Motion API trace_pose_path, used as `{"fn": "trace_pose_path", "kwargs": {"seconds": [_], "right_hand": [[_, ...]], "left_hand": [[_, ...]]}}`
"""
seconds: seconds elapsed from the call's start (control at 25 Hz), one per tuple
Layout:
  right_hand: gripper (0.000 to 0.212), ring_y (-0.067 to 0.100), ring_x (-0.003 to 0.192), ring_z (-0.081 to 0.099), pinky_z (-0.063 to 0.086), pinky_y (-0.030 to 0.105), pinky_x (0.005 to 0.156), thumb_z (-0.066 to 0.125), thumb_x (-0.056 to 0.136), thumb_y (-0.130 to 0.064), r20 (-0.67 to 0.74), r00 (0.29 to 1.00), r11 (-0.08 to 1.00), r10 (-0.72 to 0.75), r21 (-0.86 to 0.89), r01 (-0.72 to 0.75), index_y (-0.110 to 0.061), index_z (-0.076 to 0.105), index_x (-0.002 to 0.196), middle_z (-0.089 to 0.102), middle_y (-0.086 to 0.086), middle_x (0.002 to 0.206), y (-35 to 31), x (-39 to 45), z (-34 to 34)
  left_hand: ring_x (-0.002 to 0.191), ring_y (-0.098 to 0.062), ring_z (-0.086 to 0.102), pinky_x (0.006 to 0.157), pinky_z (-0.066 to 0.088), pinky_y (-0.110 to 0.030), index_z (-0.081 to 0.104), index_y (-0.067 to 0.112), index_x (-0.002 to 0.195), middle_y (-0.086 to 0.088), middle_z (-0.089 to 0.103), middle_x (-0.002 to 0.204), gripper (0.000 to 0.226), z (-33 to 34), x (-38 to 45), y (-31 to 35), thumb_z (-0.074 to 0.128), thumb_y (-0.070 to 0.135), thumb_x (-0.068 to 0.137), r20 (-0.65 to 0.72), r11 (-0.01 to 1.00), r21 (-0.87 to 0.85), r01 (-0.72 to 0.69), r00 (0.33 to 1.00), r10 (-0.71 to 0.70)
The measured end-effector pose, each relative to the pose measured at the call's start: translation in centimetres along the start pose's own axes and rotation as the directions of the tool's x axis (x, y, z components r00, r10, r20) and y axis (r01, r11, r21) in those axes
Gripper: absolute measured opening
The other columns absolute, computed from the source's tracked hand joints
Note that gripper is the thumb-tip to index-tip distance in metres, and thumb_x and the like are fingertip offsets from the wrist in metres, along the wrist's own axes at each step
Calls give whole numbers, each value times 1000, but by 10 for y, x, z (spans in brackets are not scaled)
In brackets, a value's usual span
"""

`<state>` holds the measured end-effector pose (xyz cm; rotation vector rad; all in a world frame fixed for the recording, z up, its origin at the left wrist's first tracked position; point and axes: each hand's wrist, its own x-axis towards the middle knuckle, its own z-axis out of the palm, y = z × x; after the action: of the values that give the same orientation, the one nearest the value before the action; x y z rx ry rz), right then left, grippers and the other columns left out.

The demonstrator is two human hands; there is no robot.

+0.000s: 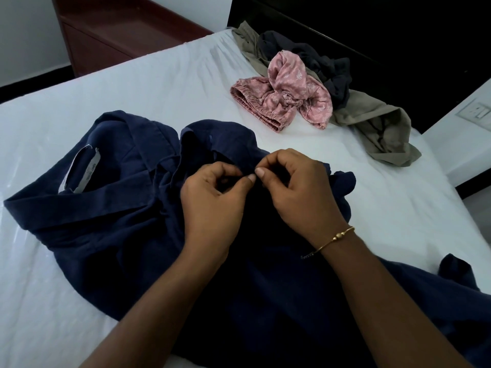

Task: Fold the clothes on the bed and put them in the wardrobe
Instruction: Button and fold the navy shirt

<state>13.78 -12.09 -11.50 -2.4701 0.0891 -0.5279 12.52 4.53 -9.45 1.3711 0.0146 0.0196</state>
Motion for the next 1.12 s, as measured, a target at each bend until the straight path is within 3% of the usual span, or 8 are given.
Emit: {"fn": "trace_pose_path", "kwargs": {"seconds": [0.12, 0.28, 0.44, 0.64, 0.76, 0.84, 0.92, 1.12], "right_hand": [[8, 14, 100, 68, 75, 52, 99, 79, 120, -7, 3, 1000, 999, -22, -38, 22, -6, 86, 116, 78, 7, 117, 1, -1, 12], [11, 15, 103, 66, 70, 47, 100, 72, 125, -7, -16, 1000, 1000, 15, 1, -15, -4, 82, 120, 75, 7, 120, 1, -3, 19], [12, 14, 107, 66, 70, 51, 105, 71, 124, -6, 34, 998, 999, 44, 31, -45, -4, 81, 119, 78, 6, 118, 7, 2, 20], [9, 13, 104, 69, 71, 45, 101, 76, 123, -8, -59, 998, 999, 2, 50, 0, -5, 84, 121, 77, 6, 120, 1, -1, 16], [13, 17, 109, 66, 70, 49, 102, 73, 125, -8, -83, 996, 999, -44, 28, 46, -1, 81, 133, 72, 11, 128, 10, -10, 42], [15, 22, 109, 65, 71, 55, 99, 72, 127, -8, -76, 996, 998, -55, 30, 58, 3, 78, 135, 68, 14, 129, 26, -17, 63], [11, 29, 104, 63, 71, 62, 94, 70, 126, -3, -93, 994, 998, -51, 19, 53, 6, 76, 125, 67, 18, 123, 41, -22, 83], [13, 37, 95, 62, 74, 63, 83, 72, 118, 3, -141, 990, 997, 26, -69, -36, 1, 75, 105, 70, 20, 112, 46, -19, 126]], "left_hand": [[66, -7, 66, 65, 59, -28, 75, 19, 81, 3, 73, 76, 12, -1, 1, -4, 85, 17, 86, -54, 986, 142, -82, 994, 91], [64, -5, 63, 63, 57, -30, 72, 21, 81, 4, 71, 74, 14, -2, 6, -9, 84, 17, 87, -67, 975, 188, -120, 989, 135], [69, -9, 66, 62, 56, -30, 66, 21, 82, 8, 69, 76, 19, -6, 10, -10, 83, 14, 88, -31, 903, 321, -284, 950, 310], [84, -13, 71, 81, 60, -27, 58, 7, 99, -6, 72, 92, 28, -6, 12, -8, 82, 6, 87, 25, 977, 59, -204, 979, 203], [85, -9, 67, 82, 58, -25, 55, 9, 104, -6, 69, 94, 28, -7, 17, -12, 78, 3, 90, 58, 964, 122, -235, 972, 230], [85, -7, 67, 81, 57, -26, 58, 9, 103, -2, 68, 94, 23, -9, 22, -22, 76, 2, 91, 92, 927, 218, -306, 952, 293], [87, -4, 68, 82, 59, -28, 62, 11, 104, 4, 69, 94, 20, -11, 26, -37, 76, 4, 92, 162, 842, 351, -411, 912, 377], [84, 0, 68, 75, 61, -42, 65, 12, 103, 6, 71, 92, 13, -16, 32, -60, 75, 13, 95, 171, 695, 504, -512, 848, 501]]}}
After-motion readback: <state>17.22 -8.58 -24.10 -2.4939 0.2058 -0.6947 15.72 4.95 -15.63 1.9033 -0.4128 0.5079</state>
